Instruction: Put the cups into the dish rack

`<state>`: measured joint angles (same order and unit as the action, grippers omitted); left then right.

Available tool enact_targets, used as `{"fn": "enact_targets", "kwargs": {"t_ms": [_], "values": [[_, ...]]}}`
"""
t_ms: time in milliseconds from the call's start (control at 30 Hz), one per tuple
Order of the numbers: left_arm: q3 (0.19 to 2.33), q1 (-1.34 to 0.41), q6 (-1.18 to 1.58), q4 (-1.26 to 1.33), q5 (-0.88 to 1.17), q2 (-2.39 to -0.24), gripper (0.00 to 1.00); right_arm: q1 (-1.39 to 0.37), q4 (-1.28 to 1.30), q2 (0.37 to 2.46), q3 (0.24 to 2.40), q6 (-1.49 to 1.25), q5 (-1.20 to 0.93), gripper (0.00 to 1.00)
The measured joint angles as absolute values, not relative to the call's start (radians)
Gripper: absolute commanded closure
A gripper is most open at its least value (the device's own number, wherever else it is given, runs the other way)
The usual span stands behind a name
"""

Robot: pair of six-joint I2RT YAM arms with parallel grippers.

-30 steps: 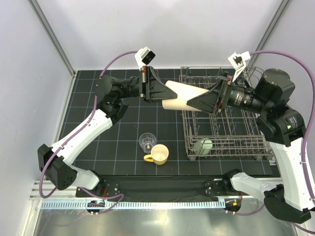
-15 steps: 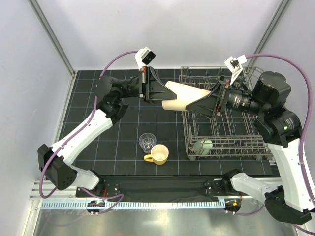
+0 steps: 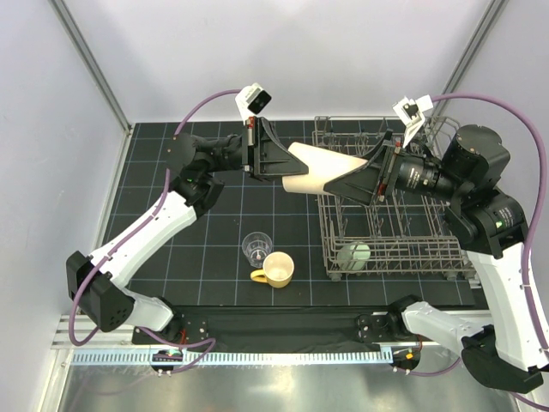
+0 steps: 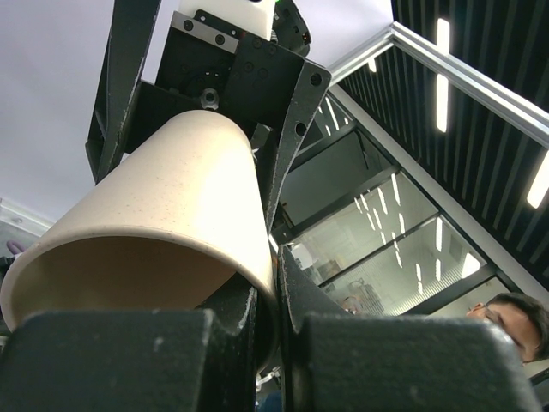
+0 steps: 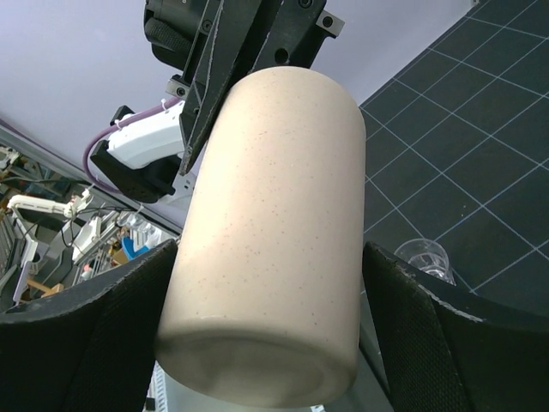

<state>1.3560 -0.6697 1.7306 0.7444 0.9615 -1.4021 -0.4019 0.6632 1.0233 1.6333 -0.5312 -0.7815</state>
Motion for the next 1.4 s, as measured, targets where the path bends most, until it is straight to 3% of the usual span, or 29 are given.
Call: {"fn": "enact_targets", "kwargs": {"t_ms": [133, 167, 233, 267, 300, 333, 367, 400, 467, 500, 633, 833, 1133, 1400], "values": [[1.356, -0.670, 1.733, 0.745, 0.962, -1.402, 0.99, -0.402, 0.660, 1.023, 1.634, -0.532, -0.781, 0.27], [1.356, -0.670, 1.736, 0.746, 0.961, -1.402, 0.99, -0.402, 0.660, 1.023, 1.634, -0.532, -0.782, 0.37], [1.356, -0.669, 1.740, 0.750, 0.959, -1.402, 1.00, -0.402, 0.664, 1.024, 1.634, -0.532, -0.780, 0.48], [1.356, -0.669, 1.741, 0.751, 0.958, -1.402, 0.99, -0.402, 0.666, 1.024, 1.634, -0.532, -0.777, 0.61], [1.356, -0.669, 1.743, 0.750, 0.958, -1.402, 0.94, -0.402, 0.667, 1.026, 1.634, -0.530, -0.777, 0.70], [1.356, -0.669, 1.745, 0.751, 0.958, -1.403, 0.86, -0.402, 0.670, 1.028, 1.636, -0.530, -0.777, 0.85], [1.356, -0.667, 1.745, 0.750, 0.960, -1.404, 0.68, -0.402, 0.675, 1.030, 1.638, -0.530, -0.777, 0.93], [1.356, -0.666, 1.743, 0.752, 0.959, -1.406, 0.60, -0.402, 0.683, 1.034, 1.644, -0.527, -0.777, 0.96], [1.356, -0.663, 1.750, 0.751, 0.961, -1.410, 0.38, -0.402, 0.702, 1.042, 1.652, -0.521, -0.775, 0.96], [1.354, -0.659, 1.752, 0.752, 0.962, -1.412, 0.32, -0.402, 0.717, 1.046, 1.656, -0.517, -0.770, 0.96], [1.332, -0.617, 1.755, 0.751, 0.962, -1.410, 0.21, -0.398, 0.784, 1.051, 1.660, -0.494, -0.741, 0.96], [1.265, -0.499, 1.672, 0.590, 0.960, -1.362, 0.22, -0.389, 0.906, 1.053, 1.691, -0.450, -0.659, 0.96], [1.369, -0.391, 1.187, -0.218, 0.797, -1.292, 0.27, -0.348, 1.255, 1.216, 1.914, -0.363, -0.223, 0.96], [1.499, -0.391, 0.907, -0.675, 0.622, -1.346, 0.22, -0.162, 1.324, 1.317, 1.694, -0.349, 0.034, 0.96]]}}
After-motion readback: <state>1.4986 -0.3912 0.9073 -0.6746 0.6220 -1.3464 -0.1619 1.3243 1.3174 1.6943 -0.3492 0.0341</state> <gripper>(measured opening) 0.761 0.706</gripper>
